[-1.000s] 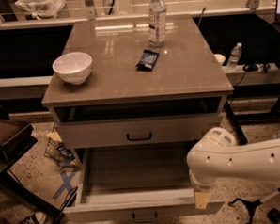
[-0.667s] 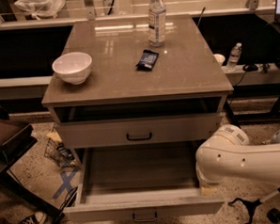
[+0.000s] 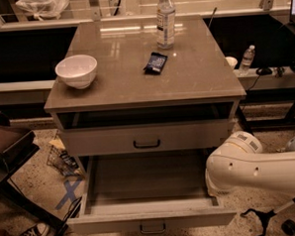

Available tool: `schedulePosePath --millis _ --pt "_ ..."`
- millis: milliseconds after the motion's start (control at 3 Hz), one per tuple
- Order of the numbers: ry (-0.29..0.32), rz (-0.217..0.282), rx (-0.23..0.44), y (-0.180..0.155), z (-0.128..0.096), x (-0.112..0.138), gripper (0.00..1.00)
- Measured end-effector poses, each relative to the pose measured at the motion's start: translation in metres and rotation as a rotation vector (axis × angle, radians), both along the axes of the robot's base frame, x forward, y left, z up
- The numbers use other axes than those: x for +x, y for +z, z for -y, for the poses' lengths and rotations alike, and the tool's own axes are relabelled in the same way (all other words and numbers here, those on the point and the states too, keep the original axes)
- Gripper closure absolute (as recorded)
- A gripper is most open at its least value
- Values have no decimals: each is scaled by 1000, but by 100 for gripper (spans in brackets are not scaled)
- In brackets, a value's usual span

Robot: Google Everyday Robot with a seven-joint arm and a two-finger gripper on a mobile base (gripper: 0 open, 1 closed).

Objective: Open middle drawer

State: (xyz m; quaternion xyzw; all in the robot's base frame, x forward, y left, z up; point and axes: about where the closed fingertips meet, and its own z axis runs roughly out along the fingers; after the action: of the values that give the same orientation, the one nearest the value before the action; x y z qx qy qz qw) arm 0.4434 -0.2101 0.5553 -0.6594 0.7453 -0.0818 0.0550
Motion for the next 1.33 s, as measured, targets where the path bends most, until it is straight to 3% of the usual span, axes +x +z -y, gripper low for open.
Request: schedulePosePath --millis 333,1333 --pt "0 1 0 0 0 0 100" --pt "120 -94 147 -91 -55 35 100"
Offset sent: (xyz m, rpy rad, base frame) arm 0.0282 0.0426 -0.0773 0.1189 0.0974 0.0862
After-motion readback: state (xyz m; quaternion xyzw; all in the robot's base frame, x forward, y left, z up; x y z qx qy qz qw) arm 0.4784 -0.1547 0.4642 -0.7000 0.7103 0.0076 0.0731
